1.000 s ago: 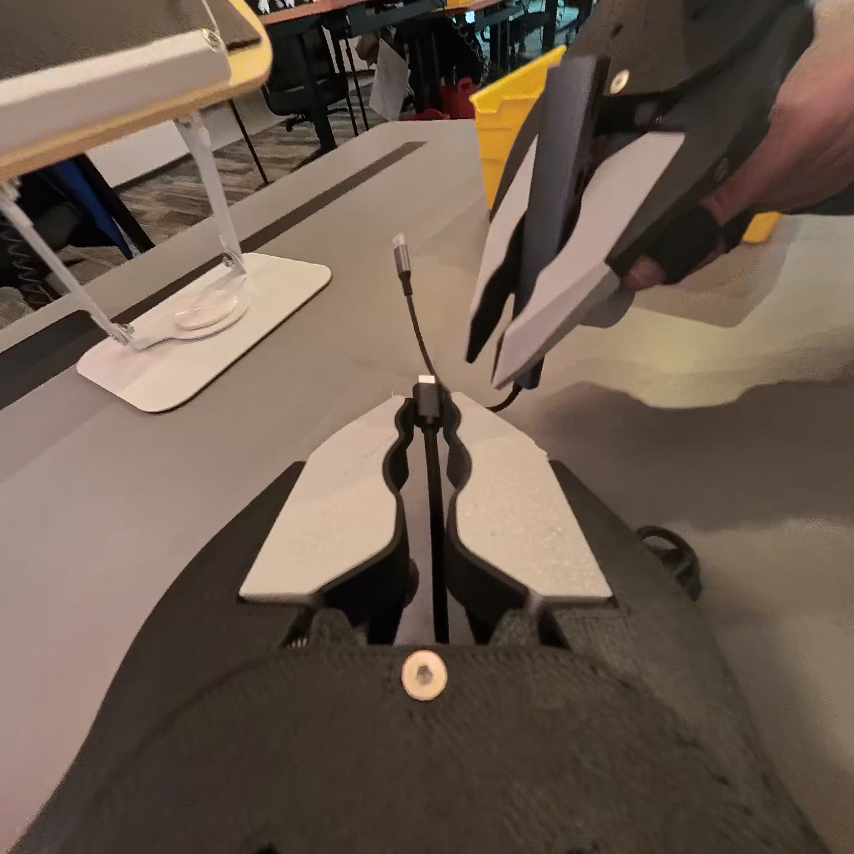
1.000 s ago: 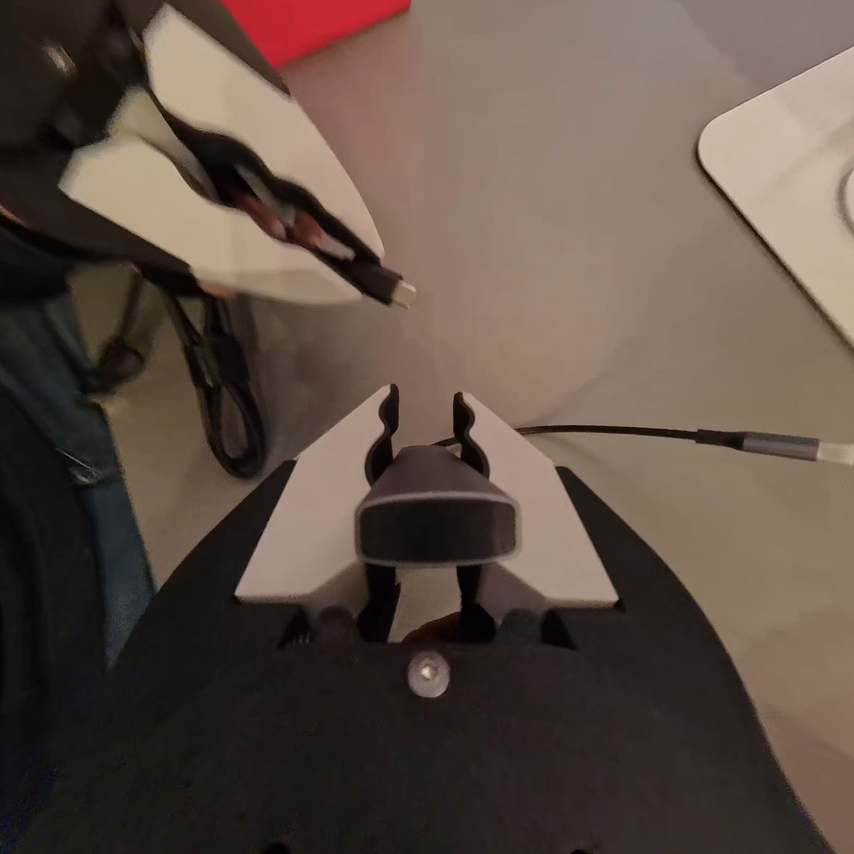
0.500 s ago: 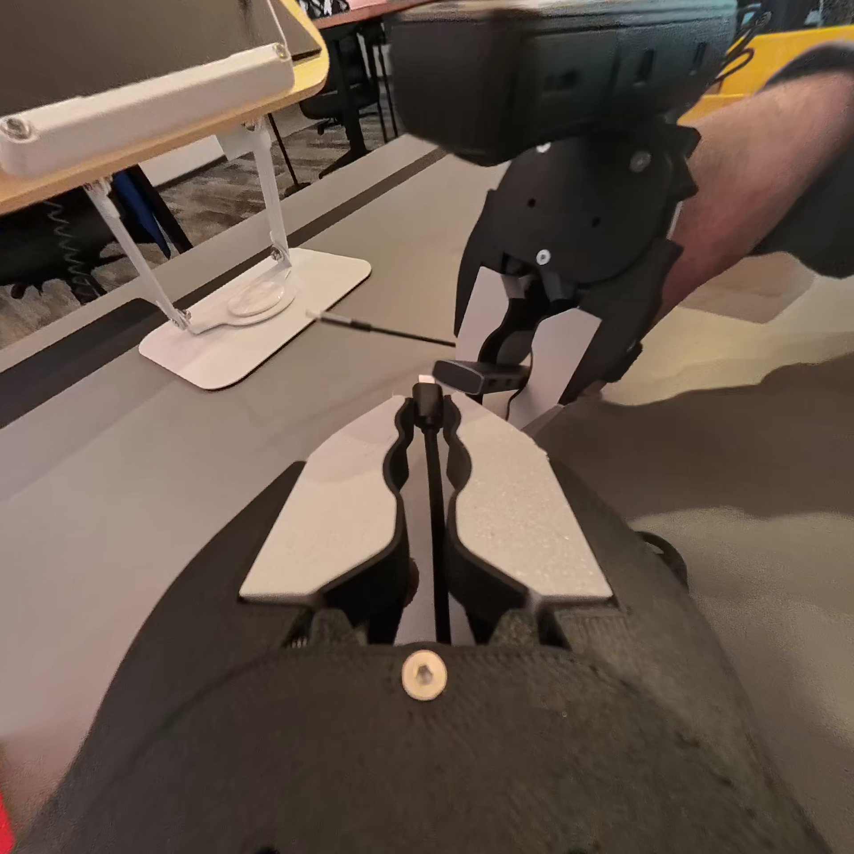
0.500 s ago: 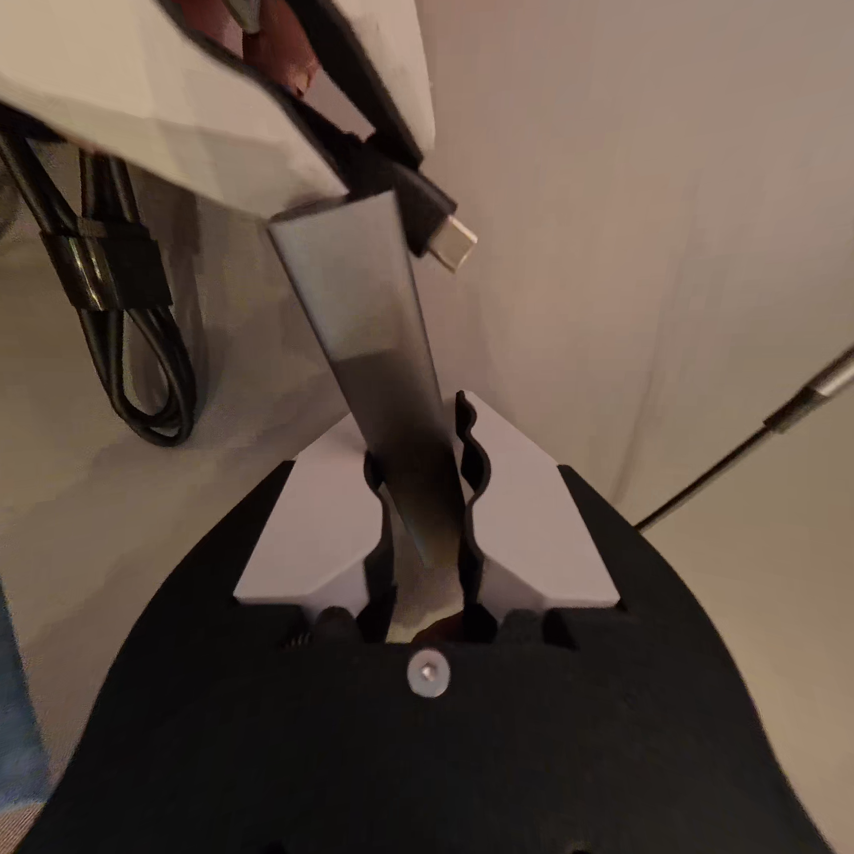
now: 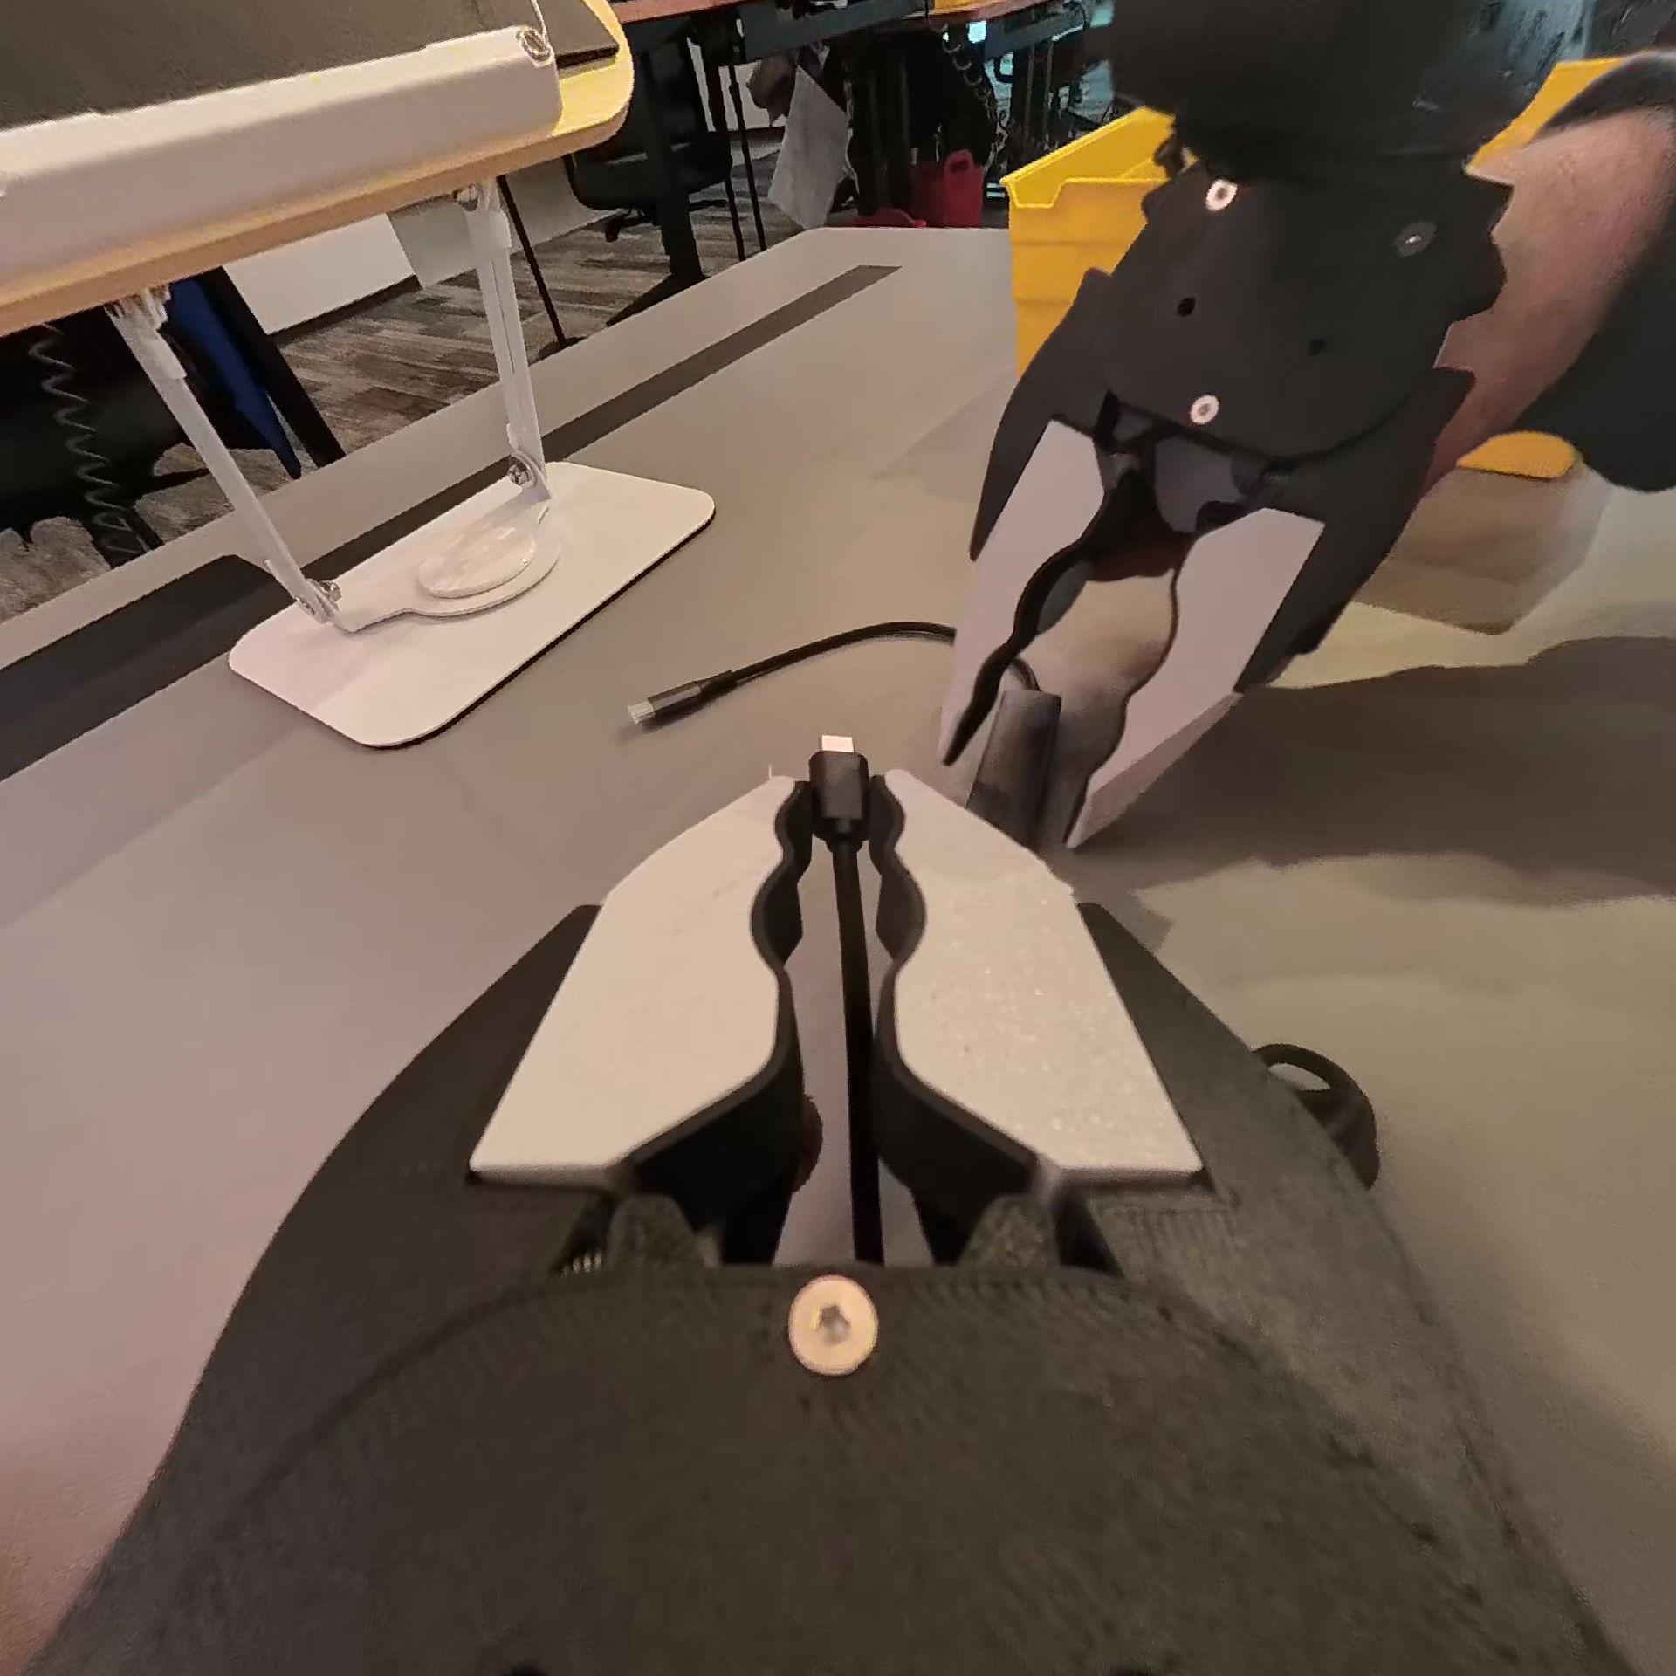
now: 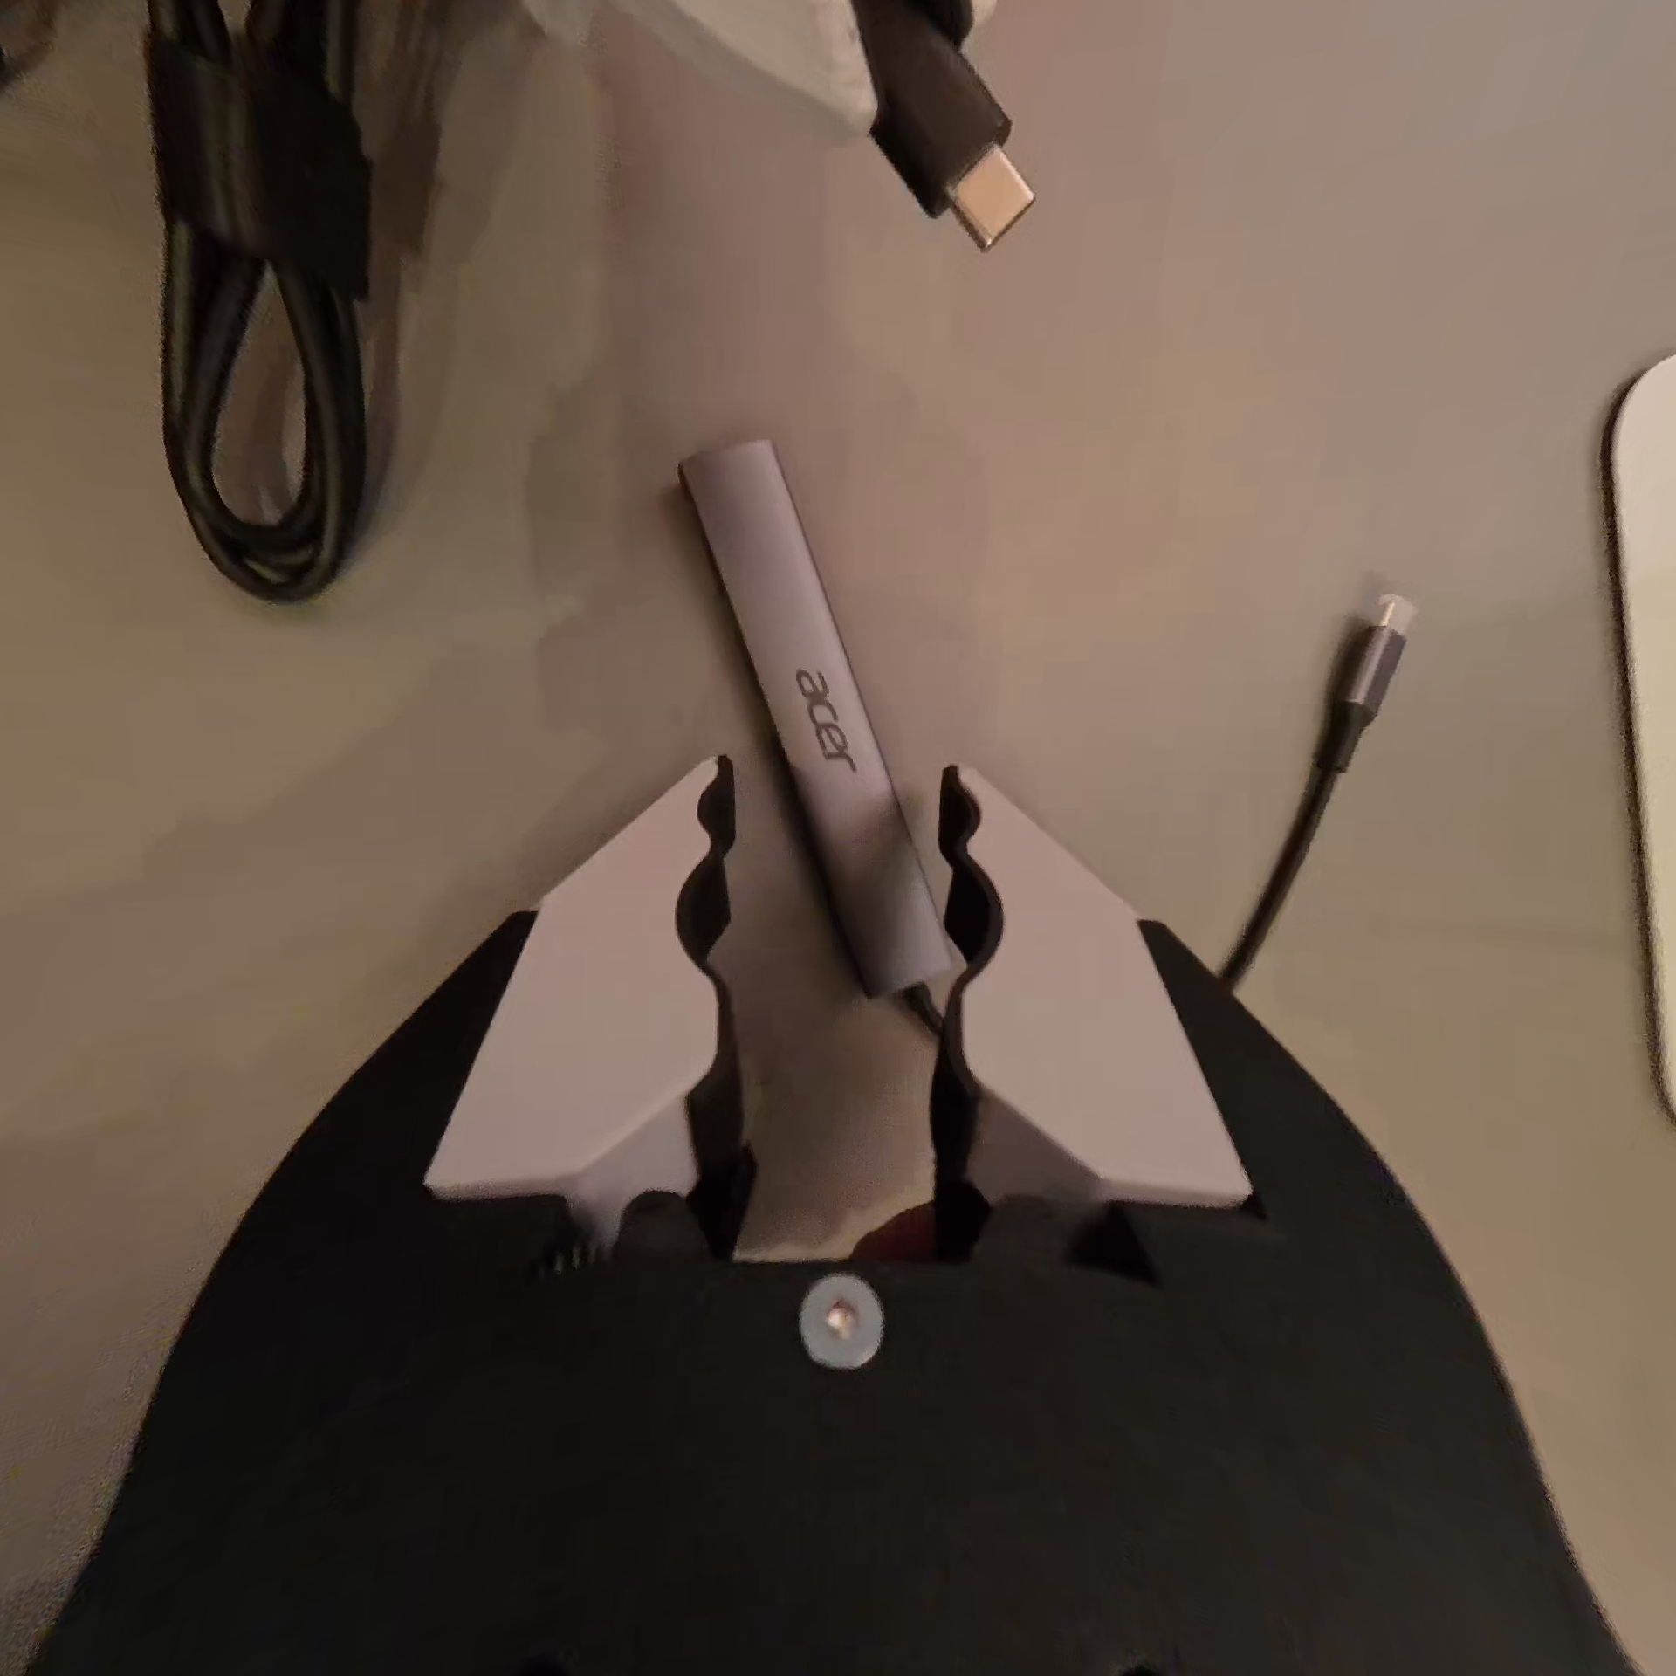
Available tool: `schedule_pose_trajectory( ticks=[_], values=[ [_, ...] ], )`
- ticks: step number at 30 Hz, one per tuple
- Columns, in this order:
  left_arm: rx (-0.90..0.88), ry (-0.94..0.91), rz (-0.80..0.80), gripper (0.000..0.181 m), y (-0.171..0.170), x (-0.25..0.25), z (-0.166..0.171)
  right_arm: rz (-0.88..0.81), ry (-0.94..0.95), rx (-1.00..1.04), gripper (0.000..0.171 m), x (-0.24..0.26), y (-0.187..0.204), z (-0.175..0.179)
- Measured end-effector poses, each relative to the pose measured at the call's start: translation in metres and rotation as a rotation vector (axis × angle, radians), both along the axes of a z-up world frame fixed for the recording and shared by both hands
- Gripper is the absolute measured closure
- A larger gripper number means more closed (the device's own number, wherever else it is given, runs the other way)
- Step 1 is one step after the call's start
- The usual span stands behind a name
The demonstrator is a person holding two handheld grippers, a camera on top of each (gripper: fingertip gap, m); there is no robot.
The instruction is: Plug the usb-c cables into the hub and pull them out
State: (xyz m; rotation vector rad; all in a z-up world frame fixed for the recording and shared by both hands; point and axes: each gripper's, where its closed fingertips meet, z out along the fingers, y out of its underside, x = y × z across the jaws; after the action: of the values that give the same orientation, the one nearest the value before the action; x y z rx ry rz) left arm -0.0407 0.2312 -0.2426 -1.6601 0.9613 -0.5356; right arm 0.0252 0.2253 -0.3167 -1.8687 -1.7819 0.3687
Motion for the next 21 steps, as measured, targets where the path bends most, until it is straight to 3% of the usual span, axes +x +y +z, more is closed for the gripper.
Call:
schedule_pose_trajectory(
  ticks=[5, 8, 10, 15, 21],
  values=[
    [-0.001, 0.008, -0.007, 0.17, -0.002, 0.002, -0.001, 0.079, -0.098, 0.016, 0.126, 0.024, 0.013, 0.0],
    [-0.001, 0.008, -0.011, 0.17, -0.002, 0.003, -0.001, 0.099, -0.101, -0.109, 0.15, 0.036, 0.013, -0.004],
    [-0.002, 0.005, -0.013, 0.17, -0.003, 0.002, 0.0, 0.102, -0.068, -0.145, 0.151, 0.036, 0.011, -0.004],
    [-0.002, -0.006, -0.014, 0.17, -0.002, -0.003, 0.002, 0.007, 0.076, -0.161, 0.152, 0.029, 0.015, -0.001],
    [-0.014, -0.002, -0.02, 0.17, -0.004, -0.011, 0.004, -0.156, 0.4, -0.19, 0.153, 0.016, 0.025, 0.032]
  ],
)
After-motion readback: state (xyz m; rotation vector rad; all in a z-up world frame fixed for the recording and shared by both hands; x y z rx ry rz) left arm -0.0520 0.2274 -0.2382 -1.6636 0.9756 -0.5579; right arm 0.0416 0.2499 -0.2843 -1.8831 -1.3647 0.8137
